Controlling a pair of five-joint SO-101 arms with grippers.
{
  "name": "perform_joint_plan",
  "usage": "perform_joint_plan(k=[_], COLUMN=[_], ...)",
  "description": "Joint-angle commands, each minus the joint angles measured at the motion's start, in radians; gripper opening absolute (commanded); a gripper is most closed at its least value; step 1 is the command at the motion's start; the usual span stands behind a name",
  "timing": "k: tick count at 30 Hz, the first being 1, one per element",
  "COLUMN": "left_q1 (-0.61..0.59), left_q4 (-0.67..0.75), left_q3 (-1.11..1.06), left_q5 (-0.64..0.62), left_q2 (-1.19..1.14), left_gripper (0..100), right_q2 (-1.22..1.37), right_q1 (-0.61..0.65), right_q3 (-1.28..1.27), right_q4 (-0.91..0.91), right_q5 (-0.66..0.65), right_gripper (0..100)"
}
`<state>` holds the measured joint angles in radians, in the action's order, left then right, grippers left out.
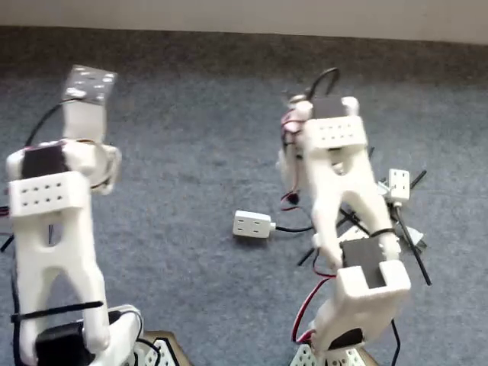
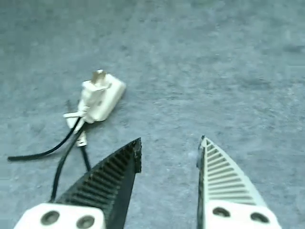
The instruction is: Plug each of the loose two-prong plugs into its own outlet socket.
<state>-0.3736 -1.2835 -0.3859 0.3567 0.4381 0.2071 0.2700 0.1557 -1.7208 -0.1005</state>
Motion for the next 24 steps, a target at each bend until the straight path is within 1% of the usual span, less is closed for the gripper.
perform_joint_plan(k=[1,5,7,9,11,13,16,20,24], left_q1=[-0.128,-0.259,-0.298,-0.331,-0.348,-0.351,-0.341,-0.274,-0.194], left_q4=[0.037,0.133,0.17,0.199,0.195,0.155,0.048,-0.12,-0.23], left_q3=[0.041,0.044,0.061,0.101,0.18,0.282,0.479,0.765,0.993], left_q5=[0.138,0.196,0.235,0.249,0.245,0.245,0.245,0.249,0.252], left_q2=[0.028,-0.028,-0.079,-0.171,-0.294,-0.426,-0.615,-0.802,-0.932], left_gripper=[20,20,20,20,20,20,20,19,19], right_q2=[-0.015,-0.008,-0.005,-0.008,-0.008,-0.008,-0.008,-0.008,-0.008], right_q1=[0.136,0.176,0.177,0.182,0.182,0.182,0.18,0.177,0.177], right_q3=[-0.022,-0.025,-0.044,-0.093,-0.157,-0.225,-0.305,-0.361,-0.407], right_q4=[-0.039,-0.01,0.016,0.064,0.13,0.2,0.289,0.367,0.423], right_q5=[-0.011,-0.012,-0.012,-0.012,-0.012,-0.012,-0.012,-0.008,-0.006], right_gripper=[19.2,19.2,19.2,19.2,19.2,19.2,19.2,19.2,19.2])
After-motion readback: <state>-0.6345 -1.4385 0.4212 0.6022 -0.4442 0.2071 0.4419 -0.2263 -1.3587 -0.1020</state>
